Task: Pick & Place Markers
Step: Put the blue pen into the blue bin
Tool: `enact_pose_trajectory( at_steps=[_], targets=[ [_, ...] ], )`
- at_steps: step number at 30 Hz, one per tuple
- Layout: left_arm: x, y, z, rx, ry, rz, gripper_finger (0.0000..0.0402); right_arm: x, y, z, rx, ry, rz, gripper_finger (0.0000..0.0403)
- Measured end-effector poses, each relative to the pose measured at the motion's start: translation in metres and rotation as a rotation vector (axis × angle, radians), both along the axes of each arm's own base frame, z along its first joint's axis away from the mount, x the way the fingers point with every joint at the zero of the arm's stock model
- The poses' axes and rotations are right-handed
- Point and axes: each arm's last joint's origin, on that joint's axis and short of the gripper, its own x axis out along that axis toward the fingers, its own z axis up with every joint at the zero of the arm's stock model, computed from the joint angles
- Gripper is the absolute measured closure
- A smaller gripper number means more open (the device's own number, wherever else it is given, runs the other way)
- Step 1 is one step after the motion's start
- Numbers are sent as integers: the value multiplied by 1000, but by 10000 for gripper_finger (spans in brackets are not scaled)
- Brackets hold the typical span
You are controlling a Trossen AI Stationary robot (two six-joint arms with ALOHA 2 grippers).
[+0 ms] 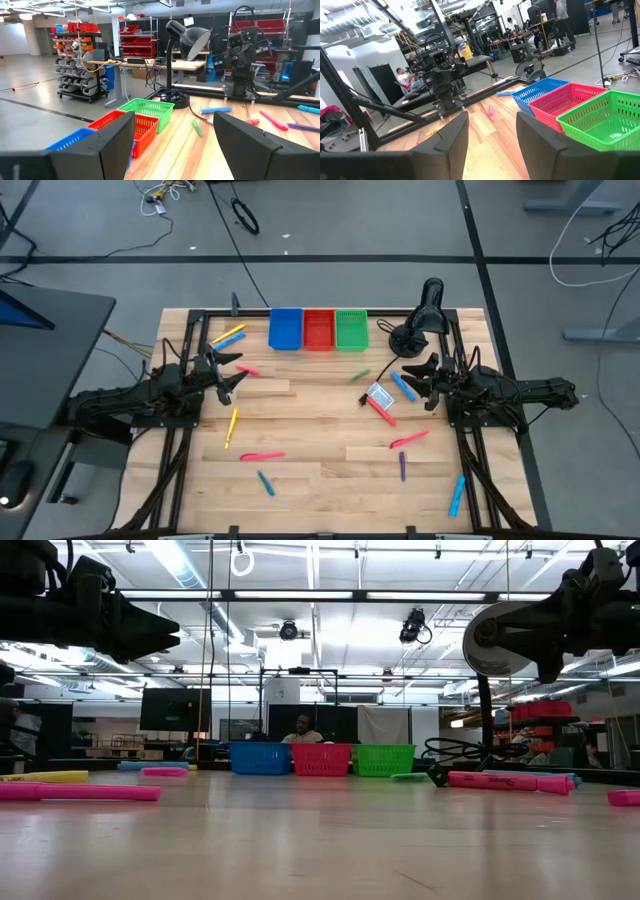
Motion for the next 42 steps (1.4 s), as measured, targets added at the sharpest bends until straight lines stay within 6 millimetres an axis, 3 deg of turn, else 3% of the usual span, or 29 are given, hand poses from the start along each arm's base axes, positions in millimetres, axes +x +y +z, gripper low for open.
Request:
enact_pose_trajectory(
  at_steps=[13,18,29,35,42],
  targets=[
    [-1,0,4,-16,-6,-2,129,0,0,0,0,0,0,237],
    [-8,-1,28,54,6,10,129,0,0,0,0,0,0,237],
    [-20,-2,76,-57,15,45,129,0,0,0,0,0,0,237],
    [-16,-1,102,-76,106,47,129,0,0,0,0,0,0,237],
    [2,1,122,-109,205,41,129,0,0,0,0,0,0,237]
  ],
)
